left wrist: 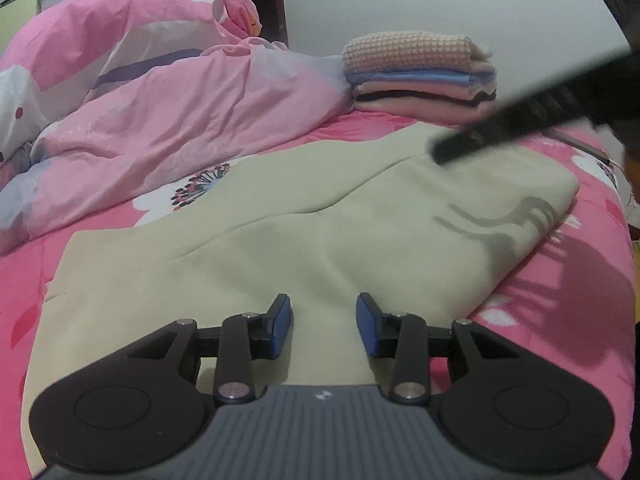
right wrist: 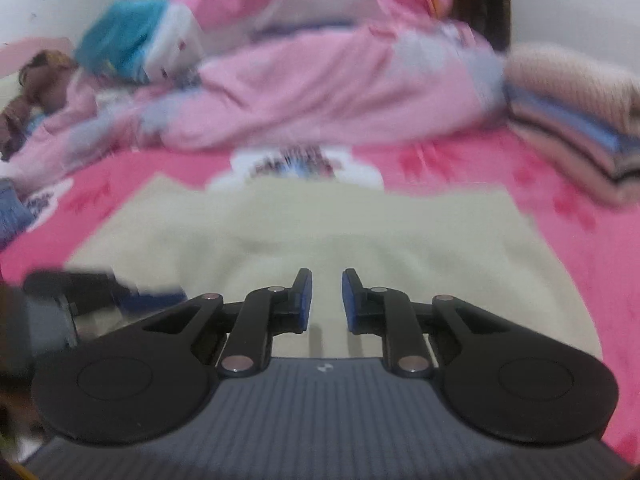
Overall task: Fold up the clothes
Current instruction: 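Lower the open left gripper onto the edge of the beige hoodie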
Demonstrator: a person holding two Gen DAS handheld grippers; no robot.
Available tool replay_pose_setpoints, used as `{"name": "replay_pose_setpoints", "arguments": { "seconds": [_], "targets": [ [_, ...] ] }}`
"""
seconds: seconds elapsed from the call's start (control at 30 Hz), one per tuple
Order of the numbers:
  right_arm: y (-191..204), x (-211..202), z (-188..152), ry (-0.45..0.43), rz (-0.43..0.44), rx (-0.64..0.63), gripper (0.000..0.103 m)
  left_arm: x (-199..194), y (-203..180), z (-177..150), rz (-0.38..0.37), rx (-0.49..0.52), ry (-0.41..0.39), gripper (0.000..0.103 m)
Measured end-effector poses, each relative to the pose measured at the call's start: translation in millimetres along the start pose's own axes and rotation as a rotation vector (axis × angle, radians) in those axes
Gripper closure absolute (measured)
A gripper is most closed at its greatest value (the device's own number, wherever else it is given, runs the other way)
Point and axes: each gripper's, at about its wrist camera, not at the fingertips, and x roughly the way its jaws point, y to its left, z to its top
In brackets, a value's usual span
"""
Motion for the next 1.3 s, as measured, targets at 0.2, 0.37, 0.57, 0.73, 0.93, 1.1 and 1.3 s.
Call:
{"name": "replay_pose_setpoints", "arguments": {
  "seconds": [0.2,0.37,0.57,0.73,0.93,1.1,1.3],
  "targets": [
    [2,58,-22,0.063,-0.001,-0.013,0.082,-2,-1,4,0.011,0.006,0.006,0.064],
    [2,54,-23,0.056,0.005,-0.005,0.082,-12,2,17,0.040,-0.005,-0.004,0.057],
    [0,54,-26,0.038,0.012,0.006,0.082,-19,15,41,0.079,-0.039,-0.074,0.052],
    [-1,55,-27,0.032,0.016,0.013,0.082,27,30,29,0.123,-0.130,0.055,0.047],
    [-1,54,-28,0.023,0.015,0.017,0.082,28,30,20,0.130,-0.135,0.053,0.047],
    [1,53,-29,0.019,0.011,0.015,0.082,31,29,11,0.134,-0.134,0.041,0.046],
    [2,52,-30,0.014,0.007,0.009,0.082,34,30,9,0.141,-0.128,0.031,0.045]
  ]
}}
